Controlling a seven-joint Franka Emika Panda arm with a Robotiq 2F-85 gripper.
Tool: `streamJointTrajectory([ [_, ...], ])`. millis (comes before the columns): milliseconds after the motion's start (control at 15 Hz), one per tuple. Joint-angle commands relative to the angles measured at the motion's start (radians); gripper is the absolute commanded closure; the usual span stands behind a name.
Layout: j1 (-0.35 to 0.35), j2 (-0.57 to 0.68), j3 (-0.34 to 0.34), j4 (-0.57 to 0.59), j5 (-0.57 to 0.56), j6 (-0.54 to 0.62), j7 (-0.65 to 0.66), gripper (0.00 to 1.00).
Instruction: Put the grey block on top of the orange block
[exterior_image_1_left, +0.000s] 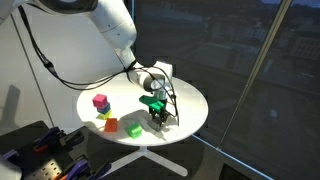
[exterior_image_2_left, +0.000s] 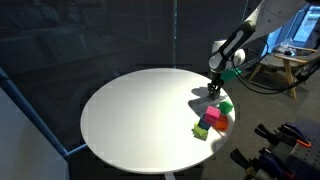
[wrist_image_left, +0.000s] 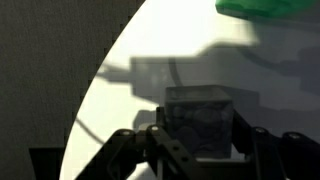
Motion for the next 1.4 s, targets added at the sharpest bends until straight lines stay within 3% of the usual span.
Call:
streamJointTrajectory([
  [0,0.001,0.013,-0.006,0.027,-0.026,-0.004,0.021,0.67],
  [1333,0.07,-0.162,-0.025,-0.057,-0.028,-0.086,0.137,0.71],
])
